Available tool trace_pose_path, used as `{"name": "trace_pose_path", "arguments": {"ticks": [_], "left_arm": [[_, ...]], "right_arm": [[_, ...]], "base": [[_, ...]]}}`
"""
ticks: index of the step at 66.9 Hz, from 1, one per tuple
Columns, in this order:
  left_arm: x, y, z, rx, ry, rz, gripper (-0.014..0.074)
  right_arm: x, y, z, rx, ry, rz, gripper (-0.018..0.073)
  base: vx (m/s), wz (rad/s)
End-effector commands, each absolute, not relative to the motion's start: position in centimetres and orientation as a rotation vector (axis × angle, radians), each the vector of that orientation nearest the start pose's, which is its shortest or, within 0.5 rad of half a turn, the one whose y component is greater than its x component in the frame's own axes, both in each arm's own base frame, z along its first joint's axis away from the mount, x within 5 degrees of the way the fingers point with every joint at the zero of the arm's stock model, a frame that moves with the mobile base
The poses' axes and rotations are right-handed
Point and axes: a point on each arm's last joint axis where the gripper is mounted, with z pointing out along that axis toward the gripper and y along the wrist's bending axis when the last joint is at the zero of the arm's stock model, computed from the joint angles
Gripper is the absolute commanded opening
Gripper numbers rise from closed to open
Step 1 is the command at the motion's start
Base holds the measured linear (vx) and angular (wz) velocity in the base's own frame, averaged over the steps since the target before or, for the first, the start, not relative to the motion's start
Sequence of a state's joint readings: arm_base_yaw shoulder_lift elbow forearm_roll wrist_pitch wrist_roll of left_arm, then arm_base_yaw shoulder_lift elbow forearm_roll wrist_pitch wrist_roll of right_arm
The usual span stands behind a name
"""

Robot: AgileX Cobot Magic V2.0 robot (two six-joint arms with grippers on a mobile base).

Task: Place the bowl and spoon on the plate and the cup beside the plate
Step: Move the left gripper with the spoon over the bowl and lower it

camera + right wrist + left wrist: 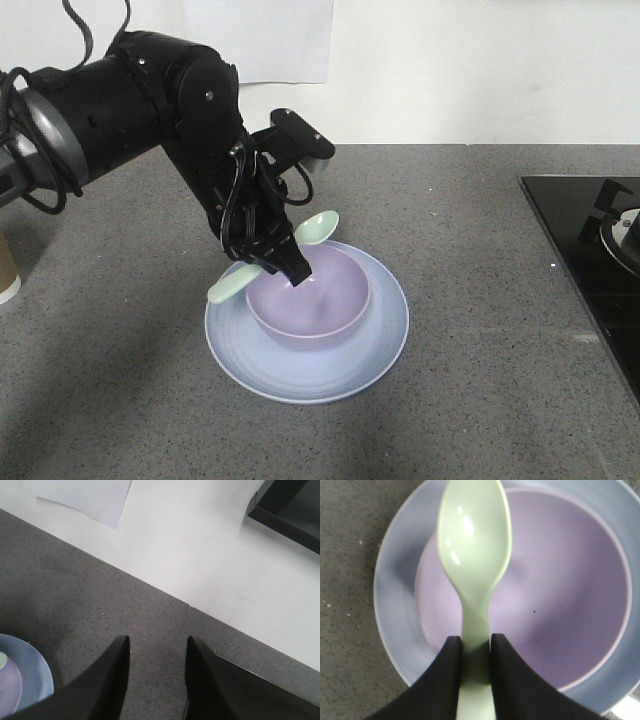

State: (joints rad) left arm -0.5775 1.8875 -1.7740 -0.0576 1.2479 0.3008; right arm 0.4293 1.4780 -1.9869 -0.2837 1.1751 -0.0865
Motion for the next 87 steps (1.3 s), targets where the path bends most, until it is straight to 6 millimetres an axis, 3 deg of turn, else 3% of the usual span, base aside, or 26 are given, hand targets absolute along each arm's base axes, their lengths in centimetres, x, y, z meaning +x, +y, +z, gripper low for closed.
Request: {"name": "trace_pose_path", "arguments": {"ticks": [1,36,67,87], "left_arm": [[32.62,-22.25,32.43,1.175,2.559,-0.168,0.0007],[32.29,-22.61,32.14,1.175,2.575,-0.238,0.0034],[32.29,-22.61,32.14,1.169,2.578,-0.240,0.0188],[32.29,-22.61,32.14,1.168,2.579,-0.240,0.0226]], "right_arm": [[25.37,8.72,54.14,-0.475,1.929,-0.155,0.0267],[25.36,8.74,54.14,-0.475,1.930,-0.152,0.0267],[25.33,8.73,54.06,-0.476,1.939,-0.151,0.0267],[25.33,8.73,54.06,-0.476,1.939,-0.151,0.0267]], "base": [[0.00,0.00],[0.00,0.00],[0.00,0.00],[0.00,0.00]]}}
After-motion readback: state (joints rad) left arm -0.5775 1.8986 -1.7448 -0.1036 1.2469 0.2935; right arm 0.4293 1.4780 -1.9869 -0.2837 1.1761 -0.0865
